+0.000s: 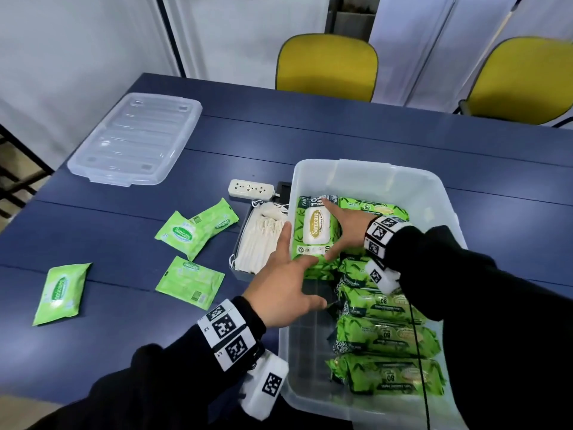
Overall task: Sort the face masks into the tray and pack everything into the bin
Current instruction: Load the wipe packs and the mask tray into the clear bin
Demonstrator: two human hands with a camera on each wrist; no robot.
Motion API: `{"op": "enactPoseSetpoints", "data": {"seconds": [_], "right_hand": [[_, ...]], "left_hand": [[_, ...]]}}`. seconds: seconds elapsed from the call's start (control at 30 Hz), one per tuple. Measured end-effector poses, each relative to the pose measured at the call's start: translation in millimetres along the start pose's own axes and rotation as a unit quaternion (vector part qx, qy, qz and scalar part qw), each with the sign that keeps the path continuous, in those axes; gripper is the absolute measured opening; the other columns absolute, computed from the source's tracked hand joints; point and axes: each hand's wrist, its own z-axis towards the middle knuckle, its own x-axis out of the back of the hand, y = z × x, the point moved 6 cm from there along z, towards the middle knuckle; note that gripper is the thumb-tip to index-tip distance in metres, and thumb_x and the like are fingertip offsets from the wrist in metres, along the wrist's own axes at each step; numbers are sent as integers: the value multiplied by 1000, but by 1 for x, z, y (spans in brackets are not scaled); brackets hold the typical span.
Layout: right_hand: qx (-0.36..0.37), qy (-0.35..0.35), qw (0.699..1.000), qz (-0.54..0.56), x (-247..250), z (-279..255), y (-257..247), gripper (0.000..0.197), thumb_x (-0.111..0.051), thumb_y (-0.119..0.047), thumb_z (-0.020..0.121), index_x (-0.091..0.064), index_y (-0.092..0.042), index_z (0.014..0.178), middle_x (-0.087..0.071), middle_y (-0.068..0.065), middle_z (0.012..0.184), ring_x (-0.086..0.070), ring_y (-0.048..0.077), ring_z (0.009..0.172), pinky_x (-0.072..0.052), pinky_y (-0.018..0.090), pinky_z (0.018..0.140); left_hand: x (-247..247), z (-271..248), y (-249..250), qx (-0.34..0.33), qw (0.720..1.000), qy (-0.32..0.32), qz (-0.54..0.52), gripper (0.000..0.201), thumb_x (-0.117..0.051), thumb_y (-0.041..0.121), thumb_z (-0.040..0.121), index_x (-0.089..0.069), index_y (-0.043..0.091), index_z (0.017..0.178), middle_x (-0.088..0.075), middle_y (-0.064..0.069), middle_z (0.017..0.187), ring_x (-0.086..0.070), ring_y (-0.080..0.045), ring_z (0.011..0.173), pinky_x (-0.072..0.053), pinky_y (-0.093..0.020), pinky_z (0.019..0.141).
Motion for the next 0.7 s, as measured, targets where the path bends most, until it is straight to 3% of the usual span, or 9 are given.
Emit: {"op": "enactPoseSetpoints", "data": {"seconds": [0.07,0.13,0.2,0.33,0.4,0.5,0.6,0.67,0.7], "right_hand": [[4,16,997,-74,-5,-4,4,162,-75,-88,39,27,-37,153,-34,6,162,-38,31,144,-28,57,118],[-3,35,990,-139,-16,-6,4,156,-65,-94,47,32,-31,152,-20,6,168,-15,34,154,-7,66,120],[-12,31,986,-165,-22,-8,7,152,-55,-100,50,32,-29,153,-10,9,170,-1,37,156,1,69,119],[-32,-2,985,-171,-12,0,12,155,-55,-103,42,21,-34,157,11,12,169,9,41,155,4,71,118],[-19,23,987,-155,0,6,2,153,-53,-105,41,12,-34,159,15,12,168,11,39,155,4,69,119],[26,55,990,-126,-3,16,-20,154,-52,-104,44,20,-30,158,22,12,167,16,30,155,2,62,123],[34,33,994,-93,-29,29,-28,160,-51,-104,39,24,-27,157,20,14,167,17,31,155,-4,54,126],[50,26,997,-53,-25,38,-26,164,-48,-107,31,18,-29,159,9,14,169,7,32,156,-8,49,127],[55,12,998,-29,-19,39,-22,161,-54,-104,35,14,-29,160,1,12,170,1,32,156,-9,46,127]], "left_hand": [[0,0,0,-5,1000,-1,12,83,-81,53,79,-43,37,152,40,6,161,-17,-17,156,-31,-27,118],[-1,-1,1,-9,1000,1,30,83,-81,54,78,-43,39,150,42,5,160,-17,-20,156,-35,-32,118],[-2,-1,2,-8,999,-2,50,83,-81,54,78,-43,39,150,43,5,159,-22,-24,154,-39,-37,116],[-4,0,0,-4,997,1,73,83,-82,55,77,-44,40,149,45,6,157,-36,-27,148,-44,-35,111],[-3,-1,-3,-2,997,1,78,80,-81,54,77,-45,39,148,46,5,157,-45,-27,141,-44,-29,106],[-5,-2,-6,6,996,-3,86,75,-80,50,80,-46,38,147,46,4,157,-59,-28,127,-45,-28,98],[-6,-2,-8,7,994,-11,112,72,-79,40,83,-45,39,147,50,4,155,-69,-31,106,-47,-29,86],[-6,-2,-11,5,992,-15,123,73,-79,38,82,-45,39,146,52,6,153,-70,-32,99,-50,-32,84],[-7,-3,-10,5,992,-20,123,73,-80,39,81,-45,39,146,52,6,153,-70,-32,99,-51,-32,84]]}}
